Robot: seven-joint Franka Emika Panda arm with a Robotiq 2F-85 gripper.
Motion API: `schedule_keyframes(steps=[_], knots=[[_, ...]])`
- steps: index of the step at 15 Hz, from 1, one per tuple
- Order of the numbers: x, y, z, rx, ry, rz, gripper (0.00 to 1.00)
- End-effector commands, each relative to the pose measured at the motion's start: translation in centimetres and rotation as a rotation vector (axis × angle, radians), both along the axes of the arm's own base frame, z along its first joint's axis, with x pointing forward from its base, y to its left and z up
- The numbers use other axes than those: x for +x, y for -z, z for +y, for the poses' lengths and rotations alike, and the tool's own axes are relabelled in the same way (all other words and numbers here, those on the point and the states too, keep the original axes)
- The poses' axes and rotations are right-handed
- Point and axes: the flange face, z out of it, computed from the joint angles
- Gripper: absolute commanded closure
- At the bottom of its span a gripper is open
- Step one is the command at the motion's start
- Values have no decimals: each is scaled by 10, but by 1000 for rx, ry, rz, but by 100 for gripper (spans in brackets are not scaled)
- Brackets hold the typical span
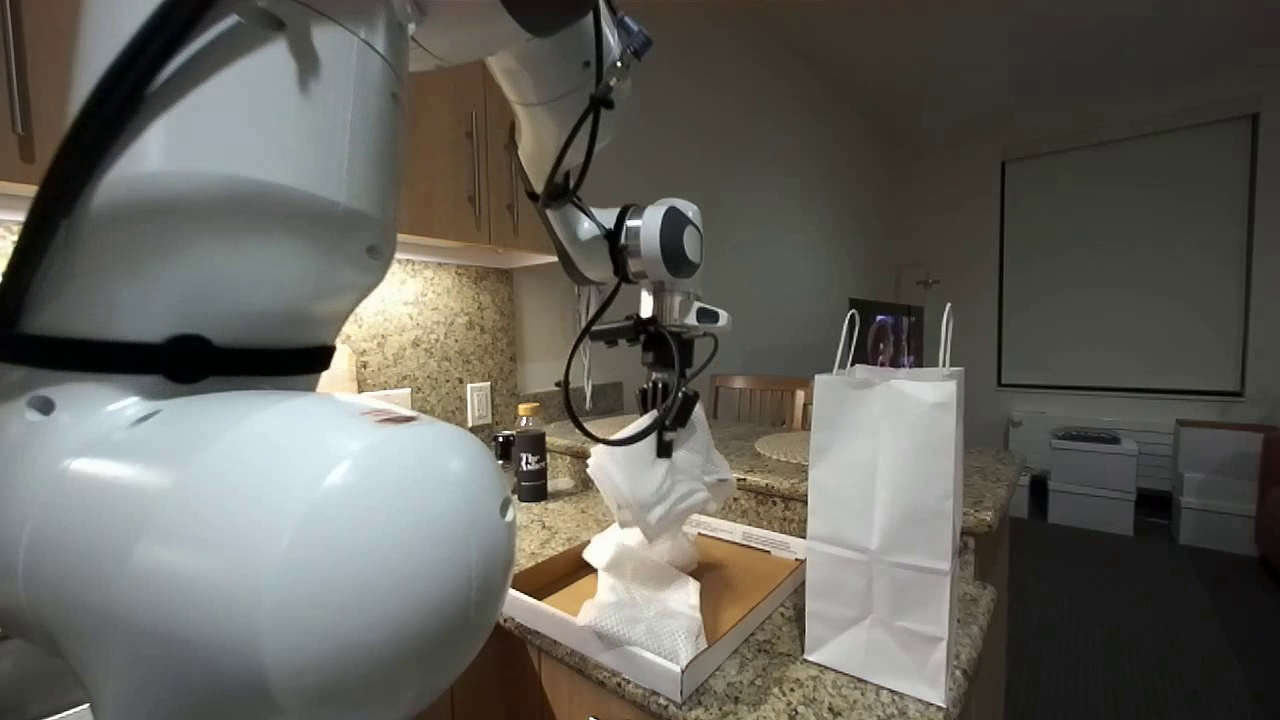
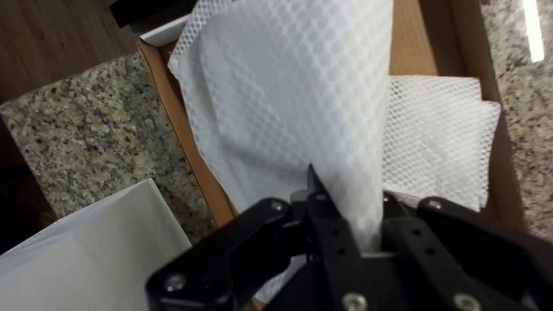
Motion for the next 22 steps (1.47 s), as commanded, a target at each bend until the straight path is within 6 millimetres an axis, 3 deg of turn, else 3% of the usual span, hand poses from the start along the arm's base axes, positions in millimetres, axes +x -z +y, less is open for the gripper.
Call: schedule_keyframes(steps=[1,4,6,10,13,16,18,22], knots=[[-36,-89,-2,74,-109,-7,90],[-49,-173,-16,142,-148,-146,91],[-53,-222,-44,203,-175,-239,91],[-62,-296,-134,311,-258,-347,92],[-60,-322,-218,338,-282,-372,92],[-45,-342,-286,366,-248,-478,92],[-26,-338,-311,389,-262,-509,92],[20,-314,-330,410,-292,-534,92]])
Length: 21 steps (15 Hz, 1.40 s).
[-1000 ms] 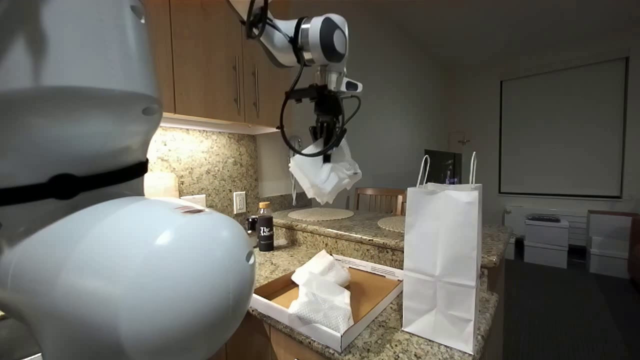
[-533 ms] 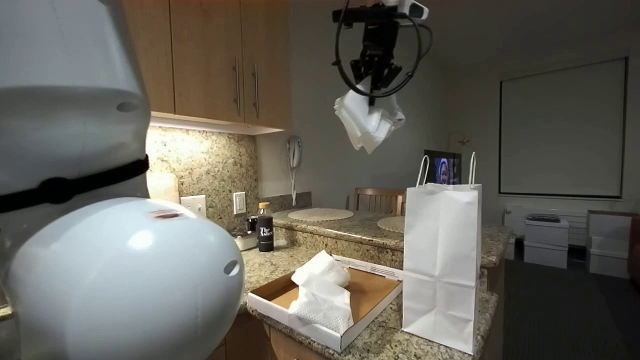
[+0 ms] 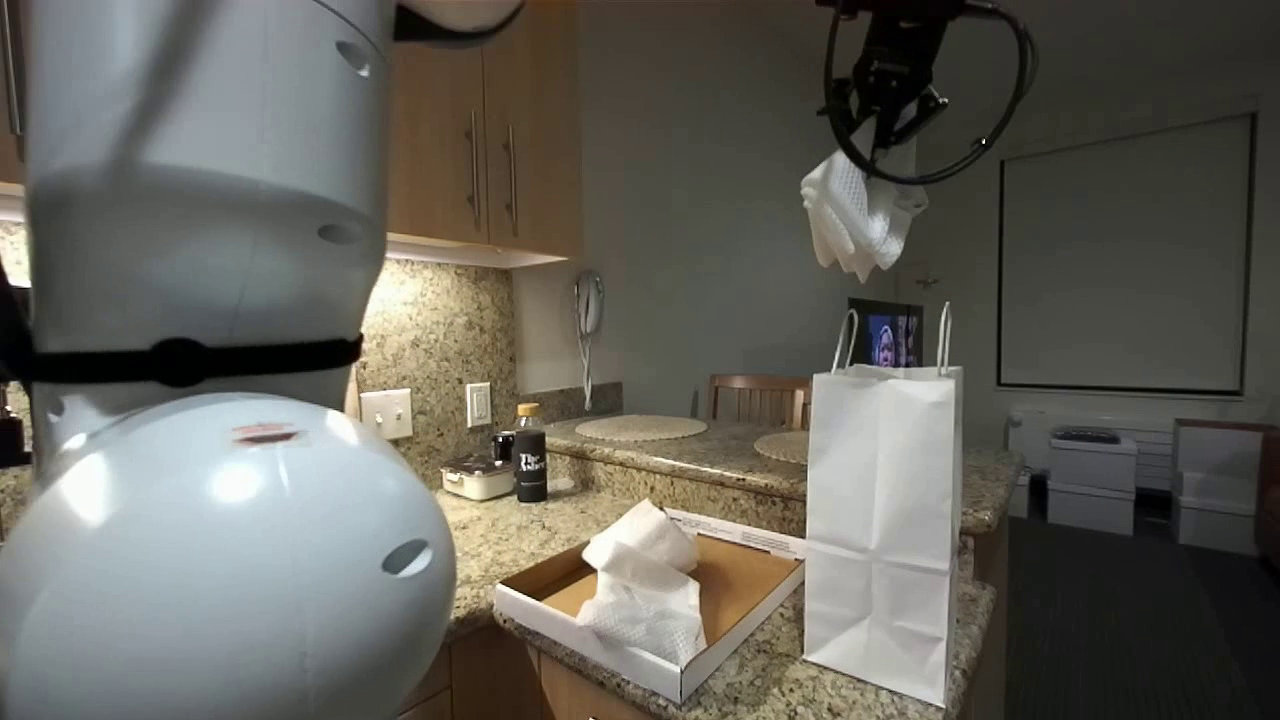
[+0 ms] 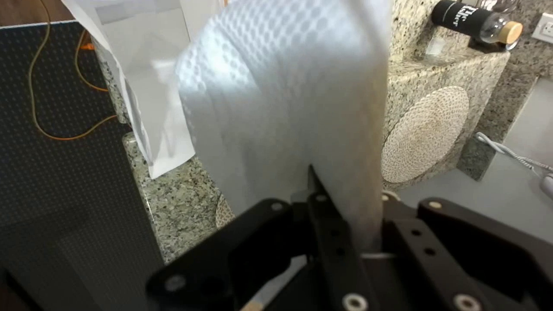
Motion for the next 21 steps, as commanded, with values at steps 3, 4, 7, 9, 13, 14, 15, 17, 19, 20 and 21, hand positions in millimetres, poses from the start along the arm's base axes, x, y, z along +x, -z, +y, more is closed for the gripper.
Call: schedule_keyframes(steps=[3,4,7,9,13,14,15,17,19,20,21], knots=[[66,51,-18,-25,-50,64,92],[74,62,-22,-20,-59,74,92],[82,97,-29,16,-156,136,92],[79,110,-37,35,-224,155,92],[63,103,-66,92,-279,99,92],[59,98,-71,104,-282,82,92],[55,95,-80,122,-290,62,92],[49,89,-90,154,-301,37,92],[45,85,-96,193,-318,21,92],[42,82,-98,206,-325,17,92],[40,79,-102,225,-332,13,92]])
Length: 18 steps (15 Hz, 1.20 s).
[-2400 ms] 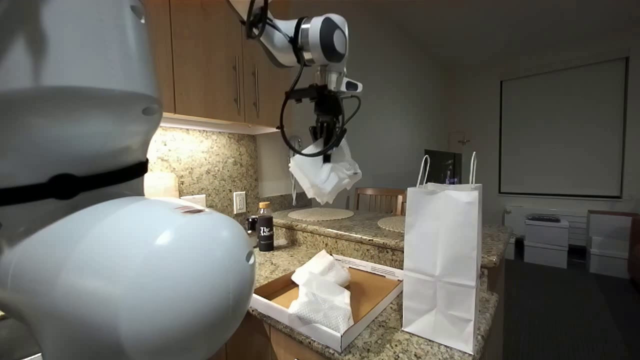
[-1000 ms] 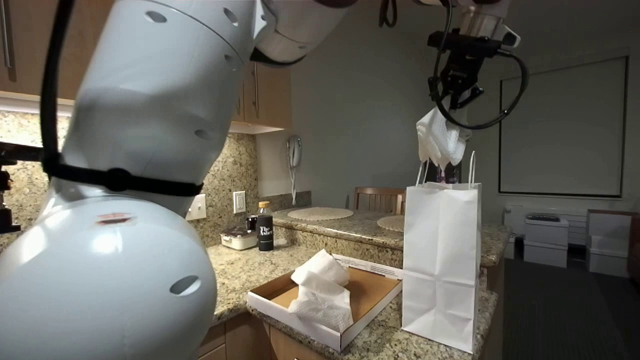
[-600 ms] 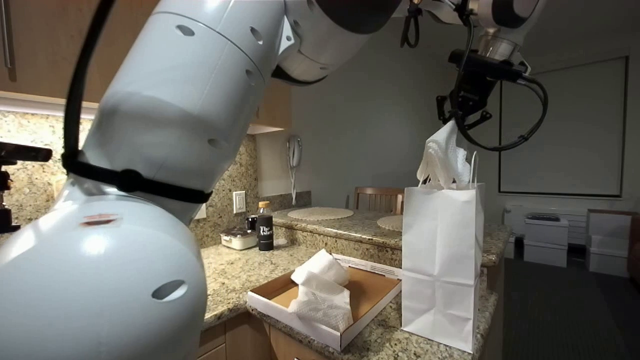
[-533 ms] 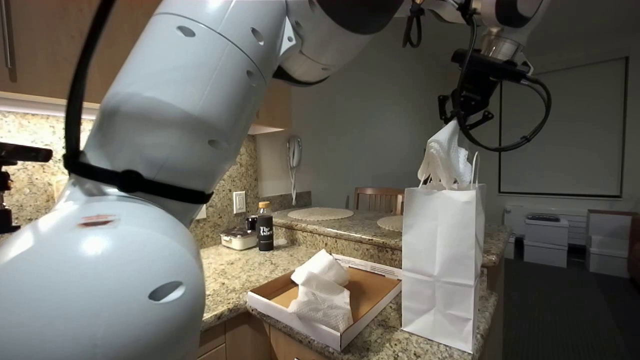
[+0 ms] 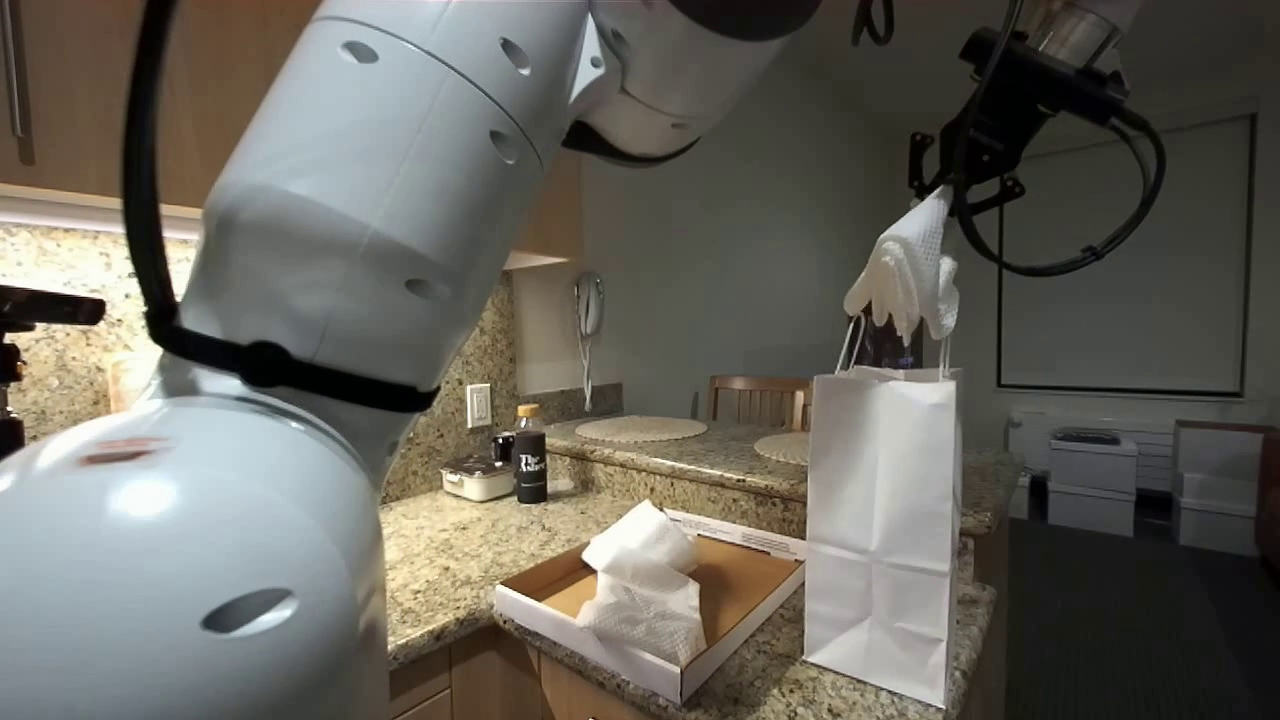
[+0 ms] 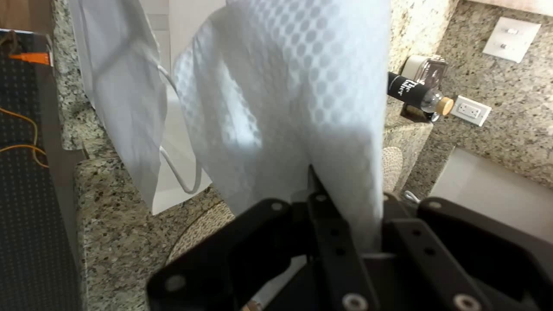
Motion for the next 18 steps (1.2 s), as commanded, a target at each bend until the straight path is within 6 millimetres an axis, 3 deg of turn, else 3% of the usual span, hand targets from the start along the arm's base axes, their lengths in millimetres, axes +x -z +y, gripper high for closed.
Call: schedule_keyframes(steps=[1,7,11,18], knots=[[-4,-7,-9,66,-58,-25,92],[-3,3,-20,124,-96,-2,92],[11,13,-20,82,-44,-1,92],[59,42,14,-119,34,21,93]])
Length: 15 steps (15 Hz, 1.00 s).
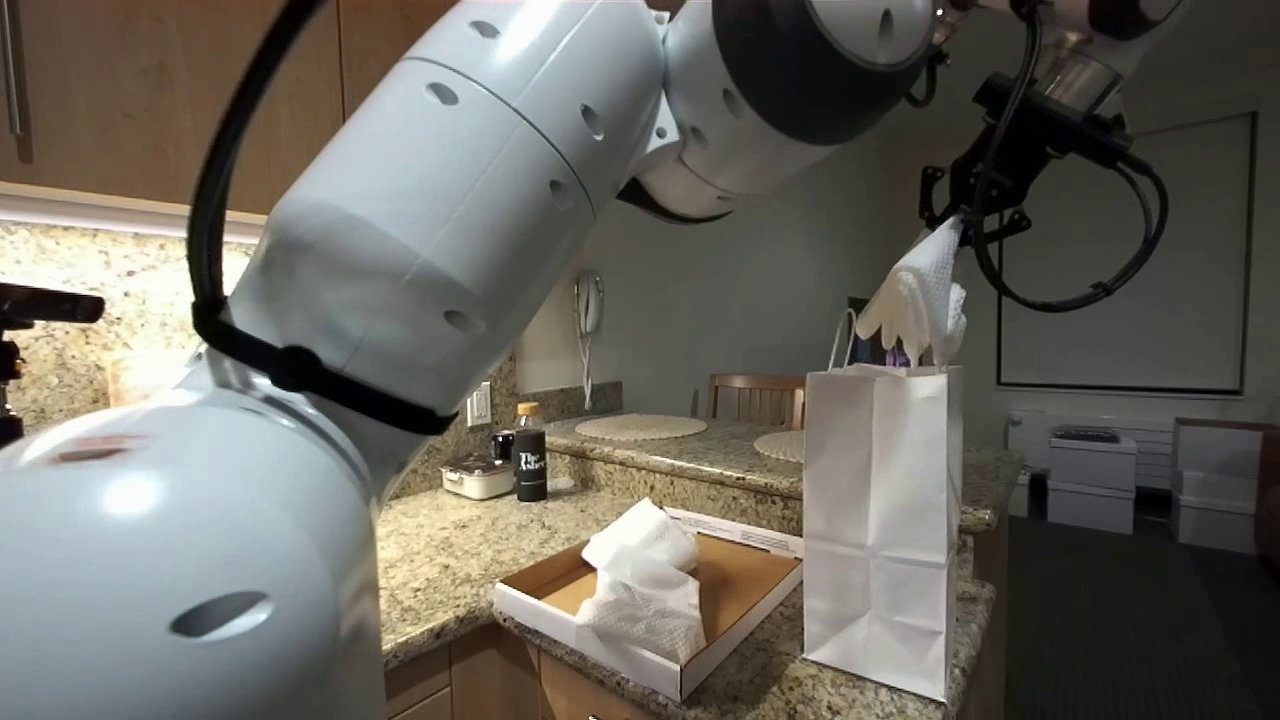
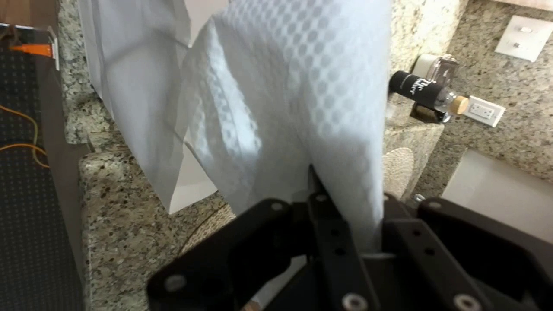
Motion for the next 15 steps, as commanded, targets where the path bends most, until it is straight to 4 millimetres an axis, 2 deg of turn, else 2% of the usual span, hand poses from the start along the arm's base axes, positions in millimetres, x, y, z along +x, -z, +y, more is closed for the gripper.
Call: schedule_keyframes(steps=[1,3,6,11,15], knots=[[29,15,24,-150,54,9,93],[41,28,38,-214,53,22,93],[53,36,57,-280,63,31,93],[55,38,74,-339,50,42,93],[43,28,87,-351,19,70,93]])
